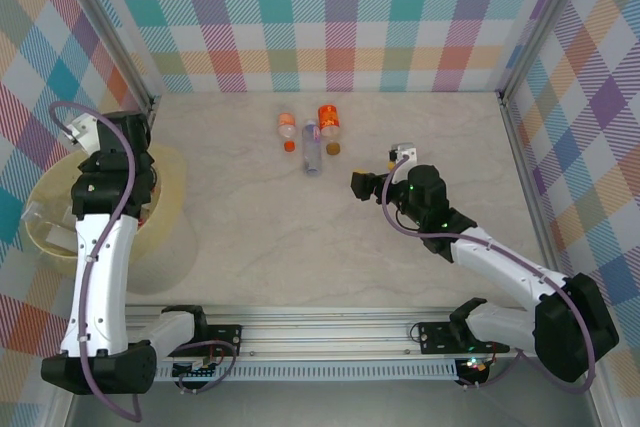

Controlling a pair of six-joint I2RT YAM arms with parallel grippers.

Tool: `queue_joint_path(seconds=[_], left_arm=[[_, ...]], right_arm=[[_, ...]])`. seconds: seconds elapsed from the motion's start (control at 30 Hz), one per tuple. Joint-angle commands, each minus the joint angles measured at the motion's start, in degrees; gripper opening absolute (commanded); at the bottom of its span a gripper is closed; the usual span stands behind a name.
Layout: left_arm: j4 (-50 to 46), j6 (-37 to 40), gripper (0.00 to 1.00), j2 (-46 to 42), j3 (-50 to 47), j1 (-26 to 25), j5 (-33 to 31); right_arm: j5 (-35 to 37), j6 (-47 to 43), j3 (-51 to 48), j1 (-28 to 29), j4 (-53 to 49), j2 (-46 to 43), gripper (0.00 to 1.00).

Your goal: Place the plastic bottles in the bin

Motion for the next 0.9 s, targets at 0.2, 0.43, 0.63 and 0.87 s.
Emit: queue_joint_path(seconds=[0.2,0.43,0.63,0.87], left_arm=[[-0.3,-4.8,0.58,0.3,-1.0,8.1,14.0],[1.6,-6.7,0.65,0.0,-3.0,12.4,22.8],[2.0,-7.9,0.81,0.8,-2.7,13.6,26.9],[3.0,-8.6,0.96,0.3,-1.9,13.8,31.4]], right_arm=[[1.0,0.6,0.4,0.1,0.1,-1.4,1.00],[0.7,0.6,0.4,0.2,0.2,-1.3,1.00],[1.1,0.5,0.2,0.1,0.3,-1.5,1.00],[1.1,0.5,0.1,0.1,0.2,-1.4,1.00]])
